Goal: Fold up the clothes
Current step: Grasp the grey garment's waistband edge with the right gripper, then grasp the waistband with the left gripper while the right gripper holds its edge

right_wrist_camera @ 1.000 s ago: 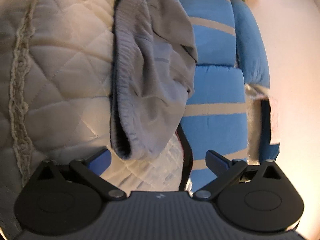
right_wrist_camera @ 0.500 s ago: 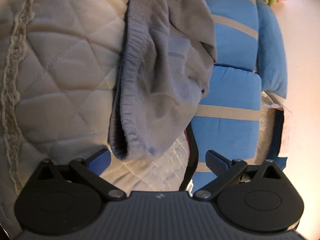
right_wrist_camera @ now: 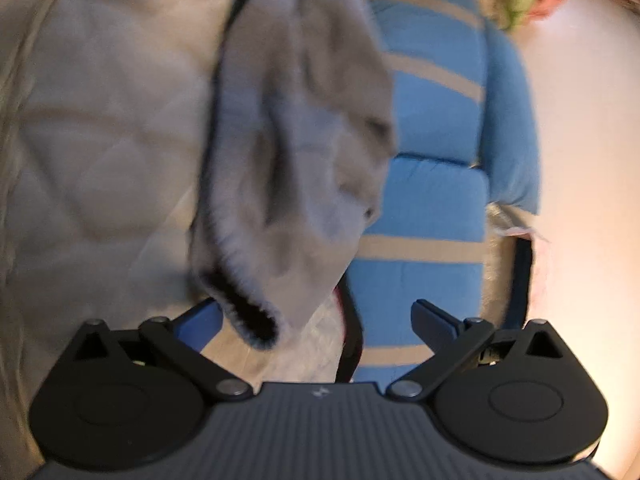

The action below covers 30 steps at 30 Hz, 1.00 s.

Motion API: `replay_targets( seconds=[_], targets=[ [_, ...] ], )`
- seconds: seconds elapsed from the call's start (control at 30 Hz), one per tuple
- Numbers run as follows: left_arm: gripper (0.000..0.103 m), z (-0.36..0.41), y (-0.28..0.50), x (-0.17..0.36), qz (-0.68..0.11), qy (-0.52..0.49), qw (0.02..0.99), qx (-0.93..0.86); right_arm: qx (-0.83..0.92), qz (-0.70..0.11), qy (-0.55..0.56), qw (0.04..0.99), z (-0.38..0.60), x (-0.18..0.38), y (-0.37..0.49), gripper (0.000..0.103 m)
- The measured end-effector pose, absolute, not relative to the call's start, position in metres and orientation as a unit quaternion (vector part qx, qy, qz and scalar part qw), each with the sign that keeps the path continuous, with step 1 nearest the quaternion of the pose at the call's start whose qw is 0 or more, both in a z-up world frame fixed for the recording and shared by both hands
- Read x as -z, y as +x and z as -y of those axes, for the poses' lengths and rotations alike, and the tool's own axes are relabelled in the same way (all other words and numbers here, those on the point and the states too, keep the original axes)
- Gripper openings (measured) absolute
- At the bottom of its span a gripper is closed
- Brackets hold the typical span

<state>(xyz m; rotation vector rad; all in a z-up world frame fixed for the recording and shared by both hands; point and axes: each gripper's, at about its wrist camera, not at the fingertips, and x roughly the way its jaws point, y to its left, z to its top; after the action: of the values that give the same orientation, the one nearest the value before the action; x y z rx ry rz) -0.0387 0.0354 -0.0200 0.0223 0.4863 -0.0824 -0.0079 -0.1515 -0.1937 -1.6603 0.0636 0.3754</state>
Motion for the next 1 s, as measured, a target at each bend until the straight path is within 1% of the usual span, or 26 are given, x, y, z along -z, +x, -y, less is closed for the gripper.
replay_targets(
  seconds=[0.07, 0.13, 0.23, 0.27, 0.3, 0.33, 0.37, 0.4, 0.43, 0.47, 0.53, 0.57, 0.6, 0.67, 0.87, 1.0],
  targets=[
    [0.102, -0.038, -0.038, 0.022, -0.244, 0.01, 0.969, 0.034, -0.163, -0.035, -0.747, 0.644, 0.155, 0.198, -0.006, 0.103],
    [0.102, -0.041, -0.037, 0.022, -0.246, 0.007, 0.969, 0.026, -0.169, -0.025, -0.758, 0.63, 0.155, 0.199, -0.008, 0.103],
    [0.102, -0.041, -0.037, 0.022, -0.246, 0.007, 0.969, 0.028, -0.18, -0.016, -0.781, 0.598, 0.155, 0.208, -0.017, 0.093],
    [0.102, -0.041, -0.037, 0.022, -0.246, 0.009, 0.969, 0.028, -0.184, -0.015, -0.789, 0.586, 0.154, 0.211, -0.02, 0.086],
    [0.102, -0.041, -0.037, 0.022, -0.247, 0.011, 0.968, 0.029, -0.189, -0.015, -0.795, 0.576, 0.154, 0.215, -0.022, 0.076],
    [0.102, -0.041, -0.037, 0.023, -0.248, 0.013, 0.968, 0.03, -0.193, -0.02, -0.799, 0.569, 0.153, 0.218, -0.023, 0.071],
    [0.102, -0.042, -0.037, 0.023, -0.25, 0.015, 0.968, 0.031, -0.195, -0.025, -0.802, 0.564, 0.153, 0.221, -0.023, 0.062],
    [0.102, -0.043, -0.038, 0.024, -0.251, 0.017, 0.967, 0.034, -0.197, -0.03, -0.802, 0.563, 0.154, 0.222, -0.024, 0.05],
    [0.102, -0.043, -0.038, 0.024, -0.252, 0.019, 0.967, 0.039, -0.198, -0.036, -0.803, 0.561, 0.154, 0.224, -0.024, 0.043],
    [0.102, -0.043, -0.039, 0.024, -0.251, 0.028, 0.967, 0.043, -0.199, -0.04, -0.801, 0.563, 0.155, 0.225, -0.024, 0.033],
    [0.102, -0.042, -0.04, 0.024, -0.247, 0.053, 0.966, 0.053, -0.202, -0.046, -0.789, 0.578, 0.156, 0.22, -0.023, 0.029],
    [0.102, -0.04, -0.042, 0.024, -0.243, 0.074, 0.966, 0.053, -0.204, -0.049, -0.783, 0.586, 0.157, 0.218, -0.023, 0.018],
    [0.102, -0.037, -0.043, 0.025, -0.238, 0.099, 0.965, 0.051, -0.204, -0.051, -0.775, 0.596, 0.158, 0.214, -0.022, 0.014],
    [0.102, -0.03, -0.044, 0.028, -0.229, 0.152, 0.96, 0.047, -0.199, -0.053, -0.742, 0.638, 0.159, 0.196, -0.02, 0.009],
    [0.101, -0.007, -0.038, 0.056, -0.208, 0.345, 0.915, 0.03, -0.191, -0.059, -0.655, 0.728, 0.167, 0.141, -0.013, 0.009],
    [0.098, 0.006, -0.032, 0.077, -0.2, 0.431, 0.88, 0.015, -0.19, -0.074, -0.616, 0.761, 0.173, 0.116, -0.007, 0.009]
  ],
)
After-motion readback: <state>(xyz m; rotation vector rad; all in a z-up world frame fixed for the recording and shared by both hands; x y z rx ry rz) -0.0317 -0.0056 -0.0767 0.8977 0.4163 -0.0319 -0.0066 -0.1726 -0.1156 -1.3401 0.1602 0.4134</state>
